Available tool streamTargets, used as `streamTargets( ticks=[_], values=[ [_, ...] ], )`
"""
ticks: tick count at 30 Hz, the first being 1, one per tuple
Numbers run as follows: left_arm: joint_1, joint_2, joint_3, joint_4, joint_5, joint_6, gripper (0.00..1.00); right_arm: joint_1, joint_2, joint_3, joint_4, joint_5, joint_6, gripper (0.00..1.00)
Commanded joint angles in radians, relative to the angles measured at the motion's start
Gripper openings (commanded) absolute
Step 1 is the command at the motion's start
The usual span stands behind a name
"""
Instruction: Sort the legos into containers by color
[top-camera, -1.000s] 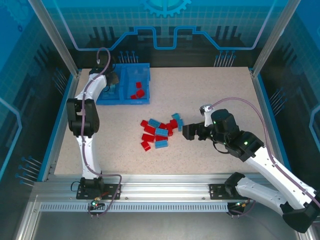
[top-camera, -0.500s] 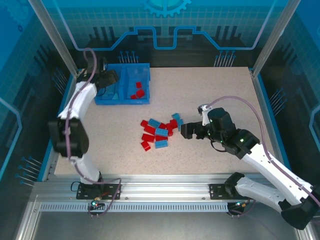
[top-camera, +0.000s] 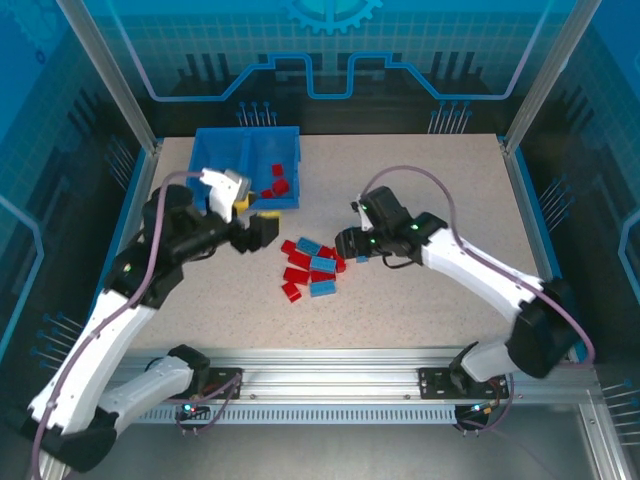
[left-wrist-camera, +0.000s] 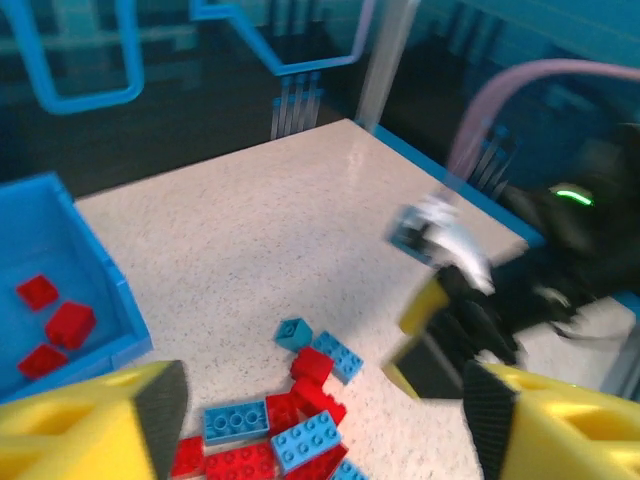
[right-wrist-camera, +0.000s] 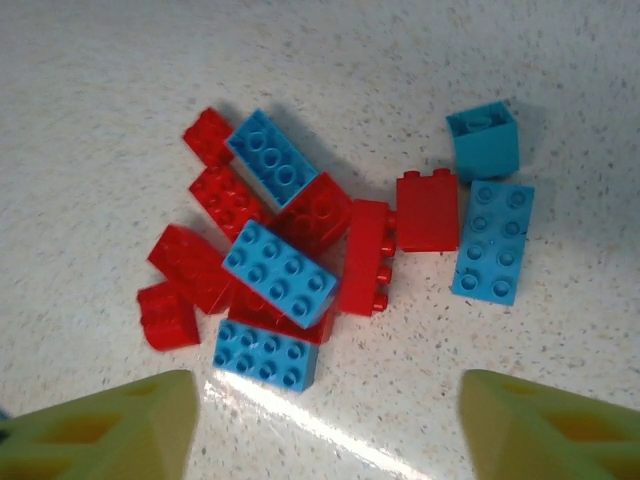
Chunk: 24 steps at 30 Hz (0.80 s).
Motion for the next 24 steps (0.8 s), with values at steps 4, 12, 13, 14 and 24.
streamTargets(
  ticks=[4, 12, 13, 14, 24],
  values=[
    [-0.007, -0.14, -0.196, -0.087, 0.146, 0.371, 0.94, -0.006, 0.273, 0.19, -0.103, 0.156, -0.036, 0.57],
    [-0.007, -0.156, -0.309, -0.021, 0.186, 0.401, 0.99, -0.023, 0.454, 0.297, -0.133, 0.126, -0.047, 0.49],
    [-0.007, -0.154, -0.313, -0.021, 0.182, 0.401, 0.99, -0.023, 0.462, 0.295, -0.13, 0.124, -0.047, 0.49],
    [-0.007, -0.154, -0.319, -0.018, 0.178, 0.403, 0.99, -0.024, 0.469, 0.292, -0.128, 0.125, -0.045, 0.48],
    [-0.007, -0.151, -0.342, -0.008, 0.146, 0.409, 0.99, -0.04, 0.534, 0.289, -0.116, 0.139, -0.041, 0.46]
  ],
)
